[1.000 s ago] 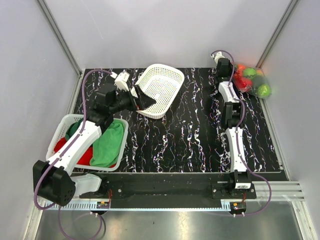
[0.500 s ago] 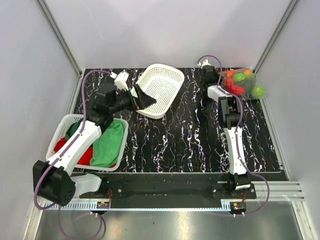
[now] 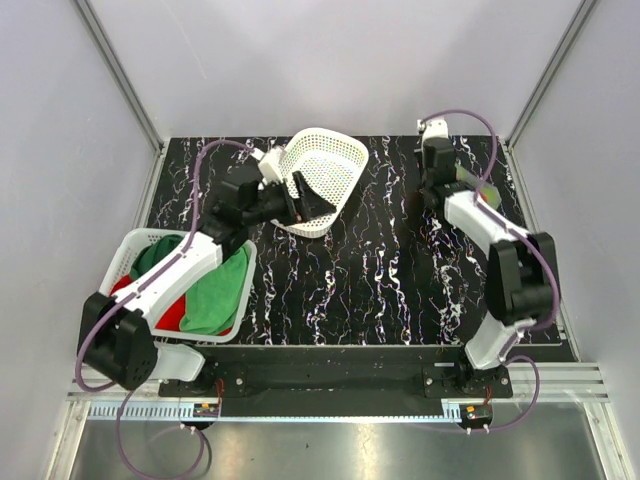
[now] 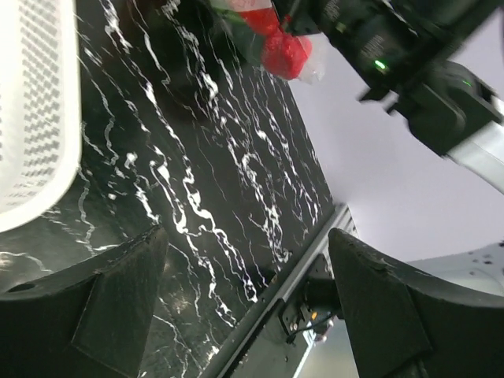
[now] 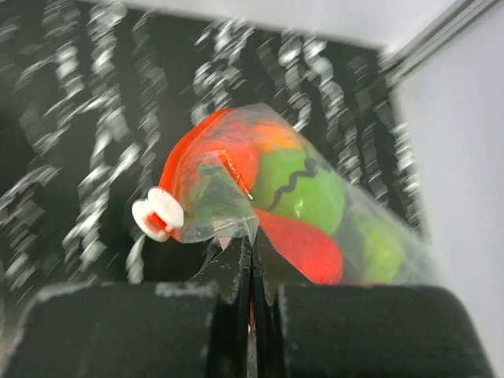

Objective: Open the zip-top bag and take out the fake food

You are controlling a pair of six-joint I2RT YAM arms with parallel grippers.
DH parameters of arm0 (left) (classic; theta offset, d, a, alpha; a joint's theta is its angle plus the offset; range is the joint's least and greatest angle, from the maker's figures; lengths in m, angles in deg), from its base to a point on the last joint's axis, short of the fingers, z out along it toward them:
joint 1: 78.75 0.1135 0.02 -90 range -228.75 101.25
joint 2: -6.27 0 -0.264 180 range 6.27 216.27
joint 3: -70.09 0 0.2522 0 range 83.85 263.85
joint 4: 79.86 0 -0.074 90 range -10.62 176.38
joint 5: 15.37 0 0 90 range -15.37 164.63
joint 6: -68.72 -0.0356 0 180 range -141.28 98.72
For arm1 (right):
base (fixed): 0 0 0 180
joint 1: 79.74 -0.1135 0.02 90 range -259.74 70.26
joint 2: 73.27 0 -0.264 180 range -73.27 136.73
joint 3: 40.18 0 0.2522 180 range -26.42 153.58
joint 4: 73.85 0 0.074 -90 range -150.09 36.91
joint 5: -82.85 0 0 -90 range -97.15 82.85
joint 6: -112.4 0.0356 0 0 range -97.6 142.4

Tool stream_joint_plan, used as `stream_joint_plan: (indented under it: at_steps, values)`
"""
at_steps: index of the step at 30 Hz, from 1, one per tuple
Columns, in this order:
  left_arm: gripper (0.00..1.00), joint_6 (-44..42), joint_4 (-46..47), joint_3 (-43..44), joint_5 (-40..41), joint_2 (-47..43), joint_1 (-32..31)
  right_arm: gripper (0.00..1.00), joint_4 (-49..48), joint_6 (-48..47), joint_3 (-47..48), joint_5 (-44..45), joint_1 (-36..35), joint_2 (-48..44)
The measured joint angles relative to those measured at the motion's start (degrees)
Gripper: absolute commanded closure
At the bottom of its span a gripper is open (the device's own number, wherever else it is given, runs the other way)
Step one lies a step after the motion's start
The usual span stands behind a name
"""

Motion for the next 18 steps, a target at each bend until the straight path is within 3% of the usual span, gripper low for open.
stream_joint_plan:
  at_steps: [9, 18]
  values:
    - [0.19, -5.2, 0.9, 6.0, 1.6, 8.7, -6.9, 1.00, 3.3, 11.9, -18.0, -19.1, 0.0, -17.2]
    - [0.20, -21.3, 2.4, 9.4, 0.7, 11.5, -9.4, 1.00, 7.1, 15.6, -21.7, -26.3, 0.0, -32.5]
